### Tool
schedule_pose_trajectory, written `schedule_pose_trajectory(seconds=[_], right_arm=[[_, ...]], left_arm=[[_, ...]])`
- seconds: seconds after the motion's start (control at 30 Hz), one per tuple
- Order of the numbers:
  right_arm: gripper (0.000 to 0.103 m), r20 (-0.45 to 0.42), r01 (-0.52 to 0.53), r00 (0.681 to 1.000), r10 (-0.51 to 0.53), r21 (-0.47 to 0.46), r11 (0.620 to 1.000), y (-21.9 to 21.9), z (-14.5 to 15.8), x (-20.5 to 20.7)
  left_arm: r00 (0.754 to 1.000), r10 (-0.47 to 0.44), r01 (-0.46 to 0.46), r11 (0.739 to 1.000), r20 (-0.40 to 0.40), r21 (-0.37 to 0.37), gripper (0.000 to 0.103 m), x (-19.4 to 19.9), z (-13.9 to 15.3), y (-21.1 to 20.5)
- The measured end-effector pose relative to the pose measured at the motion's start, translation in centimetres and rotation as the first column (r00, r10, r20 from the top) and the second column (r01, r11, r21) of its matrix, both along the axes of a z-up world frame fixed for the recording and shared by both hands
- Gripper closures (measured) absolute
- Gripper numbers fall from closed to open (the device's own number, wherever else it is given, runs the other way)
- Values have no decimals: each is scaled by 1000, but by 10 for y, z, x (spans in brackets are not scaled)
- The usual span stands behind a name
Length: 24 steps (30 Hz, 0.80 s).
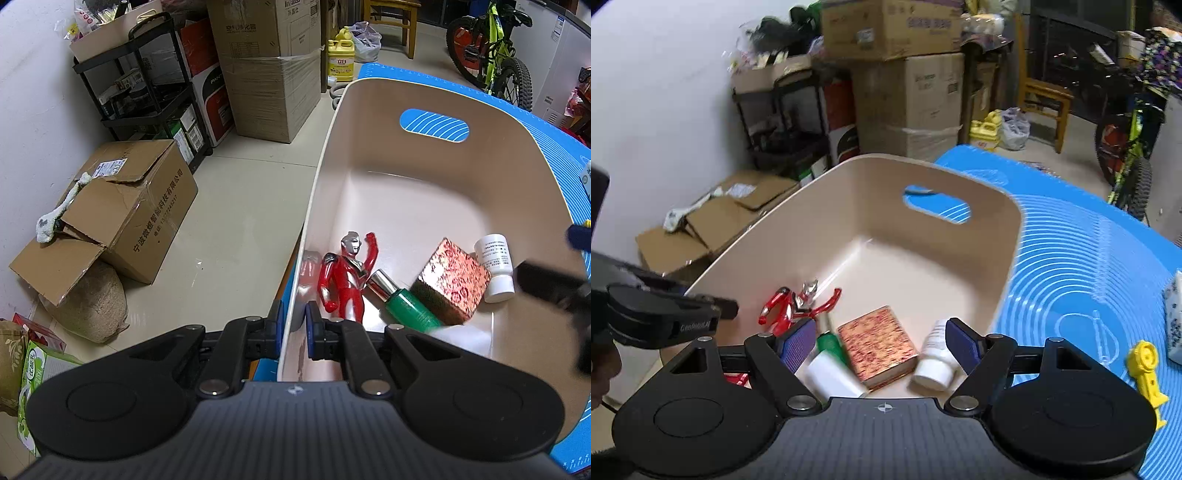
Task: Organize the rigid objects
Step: 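Carry the black earbud case into the basket and release it, then move the right tool to the yellow plastic toy and grasp it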
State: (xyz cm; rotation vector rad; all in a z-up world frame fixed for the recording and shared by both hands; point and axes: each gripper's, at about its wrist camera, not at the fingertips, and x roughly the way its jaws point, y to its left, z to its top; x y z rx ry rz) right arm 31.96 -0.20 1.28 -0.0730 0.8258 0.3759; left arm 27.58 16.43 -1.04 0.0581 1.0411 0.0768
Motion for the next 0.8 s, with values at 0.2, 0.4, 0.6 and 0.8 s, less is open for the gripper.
schedule_pose_trajectory(seconds=[0.2,0.4,0.6,0.8], right_arm=[[21,48,89,995,-91,26,996,-39,14,3],[21,59,210,976,-210,-1,978,-94,7,13],[21,23,368,930,-368,11,930,-157,-19,26],[21,25,464,886,-463,-34,885,-203,-54,38]], left_arm=[[1000,0,0,1000,0,5,89,0,0,-1],[1000,-1,1,1000,1,4,89,0,0,-1],[1000,1,-1,1000,1,6,88,0,0,-1],[1000,3,-3,1000,0,9,88,0,1,-2]])
